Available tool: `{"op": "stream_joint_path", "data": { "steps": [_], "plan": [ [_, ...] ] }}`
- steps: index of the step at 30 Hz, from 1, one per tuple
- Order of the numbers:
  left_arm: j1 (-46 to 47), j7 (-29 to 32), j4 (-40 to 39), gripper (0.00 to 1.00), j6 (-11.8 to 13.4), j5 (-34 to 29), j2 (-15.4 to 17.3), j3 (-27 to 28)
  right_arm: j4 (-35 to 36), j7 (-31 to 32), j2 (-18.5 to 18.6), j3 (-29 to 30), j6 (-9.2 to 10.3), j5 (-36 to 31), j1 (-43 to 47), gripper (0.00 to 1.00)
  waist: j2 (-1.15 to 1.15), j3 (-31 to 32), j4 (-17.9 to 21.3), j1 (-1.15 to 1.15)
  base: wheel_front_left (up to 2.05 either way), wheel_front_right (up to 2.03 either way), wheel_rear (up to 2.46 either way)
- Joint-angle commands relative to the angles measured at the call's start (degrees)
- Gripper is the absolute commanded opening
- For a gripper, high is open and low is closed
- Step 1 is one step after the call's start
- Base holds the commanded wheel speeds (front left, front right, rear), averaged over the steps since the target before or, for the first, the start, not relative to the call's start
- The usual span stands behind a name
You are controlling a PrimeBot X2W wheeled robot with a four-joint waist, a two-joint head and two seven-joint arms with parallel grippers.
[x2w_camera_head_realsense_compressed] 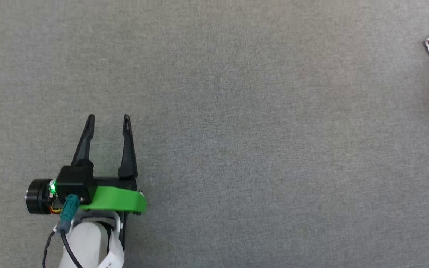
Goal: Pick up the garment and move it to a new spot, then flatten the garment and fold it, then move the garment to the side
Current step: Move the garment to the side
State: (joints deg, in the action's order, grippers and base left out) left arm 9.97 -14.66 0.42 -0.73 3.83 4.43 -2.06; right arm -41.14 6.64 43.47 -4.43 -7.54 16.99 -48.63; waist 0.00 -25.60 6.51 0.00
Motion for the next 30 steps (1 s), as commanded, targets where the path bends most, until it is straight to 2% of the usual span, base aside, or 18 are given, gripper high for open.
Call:
{"op": "stream_joint_path", "data": {
  "steps": [1, 7, 12, 17, 23, 30],
  "plan": [
    [-1.4, -0.34, 0.31, 1.0, 0.36, 0.72, -0.32, -0.01, 1.48, -3.05, -0.83, 0.73, 0.05, -0.98, 0.99, 1.0, 0.0, 6.92, -1.06, 0.0, 0.0, 0.0, 0.0],
    [-5.38, -0.34, 1.19, 1.0, 1.1, 1.75, -0.8, 0.26, 8.65, -13.42, -7.18, 3.95, 0.05, -4.93, 5.3, 1.0, 0.0, 12.82, -2.77, 0.0, 0.0, 0.0, 0.0],
    [-7.43, -0.34, 1.97, 1.0, 1.46, 2.17, -1.01, 0.46, 15.91, -18.31, -13.75, 5.22, 0.05, -7.17, 10.68, 1.0, 0.0, 16.58, -4.41, 0.0, 0.0, 0.0, 0.0],
    [-9.07, -0.34, 2.97, 1.0, 1.75, 2.41, -1.13, 0.77, 23.35, -20.02, -20.87, 4.68, 0.05, -8.13, 17.85, 1.0, 0.0, 19.67, -5.95, 0.0, 0.0, 0.0, 0.0],
    [-11.09, -0.34, 3.94, 1.0, 1.97, 2.72, -1.2, 1.49, 28.57, -20.86, -27.87, 3.21, 0.05, -8.25, 27.07, 1.0, 0.0, 22.82, -7.19, 0.0, 0.0, 0.0, 0.0],
    [-13.01, -0.34, 4.68, 1.0, 1.7, 2.92, -1.26, 1.75, 30.03, -21.14, -32.35, 3.12, 0.05, -7.08, 36.88, 1.0, 0.0, 25.17, -8.09, 0.0, 0.0, 0.0, 0.0]
  ]
}}
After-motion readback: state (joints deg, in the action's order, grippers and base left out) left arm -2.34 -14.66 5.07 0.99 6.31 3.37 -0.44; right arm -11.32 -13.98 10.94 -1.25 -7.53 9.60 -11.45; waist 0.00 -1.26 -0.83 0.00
